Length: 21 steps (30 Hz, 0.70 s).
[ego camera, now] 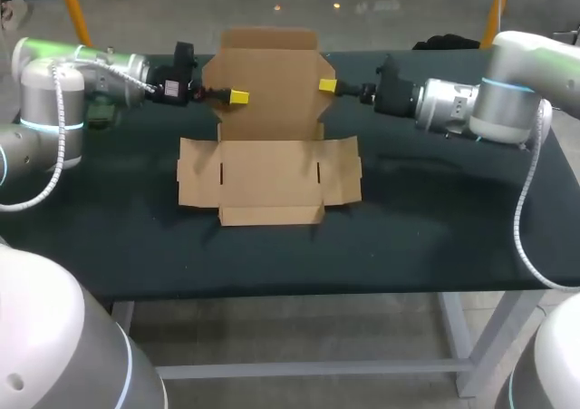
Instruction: Assemble the packaging by folding the flat box into shape, placing the metal phone stand inside, and closing the box properly
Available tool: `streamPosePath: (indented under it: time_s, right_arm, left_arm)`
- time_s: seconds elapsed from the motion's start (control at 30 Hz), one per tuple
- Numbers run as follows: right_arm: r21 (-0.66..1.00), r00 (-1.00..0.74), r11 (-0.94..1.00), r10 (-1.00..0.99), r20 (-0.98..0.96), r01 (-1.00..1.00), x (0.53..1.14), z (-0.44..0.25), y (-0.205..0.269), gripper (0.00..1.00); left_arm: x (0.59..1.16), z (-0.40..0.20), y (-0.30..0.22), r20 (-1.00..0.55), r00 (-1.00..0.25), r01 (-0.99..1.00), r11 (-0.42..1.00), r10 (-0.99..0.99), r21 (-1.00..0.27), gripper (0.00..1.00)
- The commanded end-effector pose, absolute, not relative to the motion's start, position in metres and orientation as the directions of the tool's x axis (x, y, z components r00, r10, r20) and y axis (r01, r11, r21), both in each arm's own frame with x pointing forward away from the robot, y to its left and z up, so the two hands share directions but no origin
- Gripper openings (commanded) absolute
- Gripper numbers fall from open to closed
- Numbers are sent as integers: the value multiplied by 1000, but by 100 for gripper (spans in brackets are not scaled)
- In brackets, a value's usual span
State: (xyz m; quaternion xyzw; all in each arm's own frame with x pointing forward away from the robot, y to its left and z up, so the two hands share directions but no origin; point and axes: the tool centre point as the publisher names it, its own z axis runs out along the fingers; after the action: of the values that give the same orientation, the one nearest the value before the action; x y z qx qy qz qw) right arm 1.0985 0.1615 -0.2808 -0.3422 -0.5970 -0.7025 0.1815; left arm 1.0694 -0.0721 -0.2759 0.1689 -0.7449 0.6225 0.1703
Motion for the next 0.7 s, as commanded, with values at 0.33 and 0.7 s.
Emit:
streamPosePath:
  time_s: [0.33, 0.7]
  right_arm:
    - [718, -698, -192, 172, 695, 669, 1098, -278, 161, 42]
    - [745, -685, -133, 313, 657, 654, 1082, -269, 138, 45]
  left_arm:
    - [1072, -277, -71, 464, -885, -463, 166, -35, -871, 0]
    - [1080, -274, -63, 466, -884, -468, 142, -51, -872, 0]
